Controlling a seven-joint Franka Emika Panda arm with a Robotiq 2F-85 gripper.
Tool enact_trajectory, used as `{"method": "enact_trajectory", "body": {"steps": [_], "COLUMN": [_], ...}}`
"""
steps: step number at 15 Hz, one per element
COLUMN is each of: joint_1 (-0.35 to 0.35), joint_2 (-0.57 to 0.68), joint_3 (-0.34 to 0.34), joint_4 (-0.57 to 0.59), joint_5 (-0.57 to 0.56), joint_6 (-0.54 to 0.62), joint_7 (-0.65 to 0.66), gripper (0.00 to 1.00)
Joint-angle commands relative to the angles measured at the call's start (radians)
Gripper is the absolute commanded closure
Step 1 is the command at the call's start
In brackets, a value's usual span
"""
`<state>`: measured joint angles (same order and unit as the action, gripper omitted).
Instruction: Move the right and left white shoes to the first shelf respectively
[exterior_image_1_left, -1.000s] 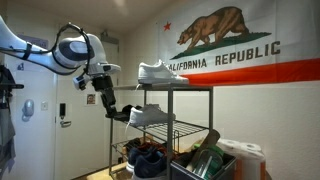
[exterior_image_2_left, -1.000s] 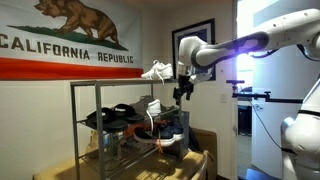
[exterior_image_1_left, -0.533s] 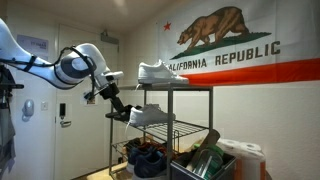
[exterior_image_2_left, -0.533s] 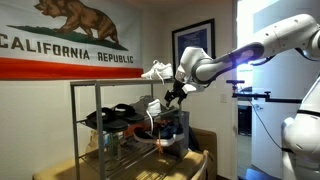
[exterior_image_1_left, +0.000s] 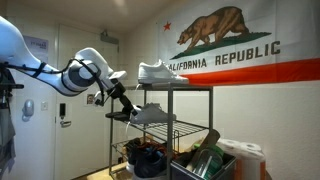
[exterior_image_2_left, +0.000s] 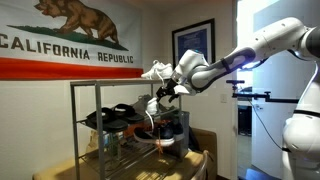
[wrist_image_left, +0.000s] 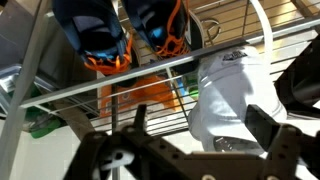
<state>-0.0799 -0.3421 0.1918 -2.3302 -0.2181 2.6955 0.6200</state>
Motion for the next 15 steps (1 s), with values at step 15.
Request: {"method": "enact_trajectory", "body": {"steps": [15], "joint_1": [-0.116], "joint_2": [0.070], "joint_3": [0.099], "joint_4": [0.042], "joint_5": [-0.098], "joint_6": [0.153], "joint_7": [0.224], "gripper": [0.00]}}
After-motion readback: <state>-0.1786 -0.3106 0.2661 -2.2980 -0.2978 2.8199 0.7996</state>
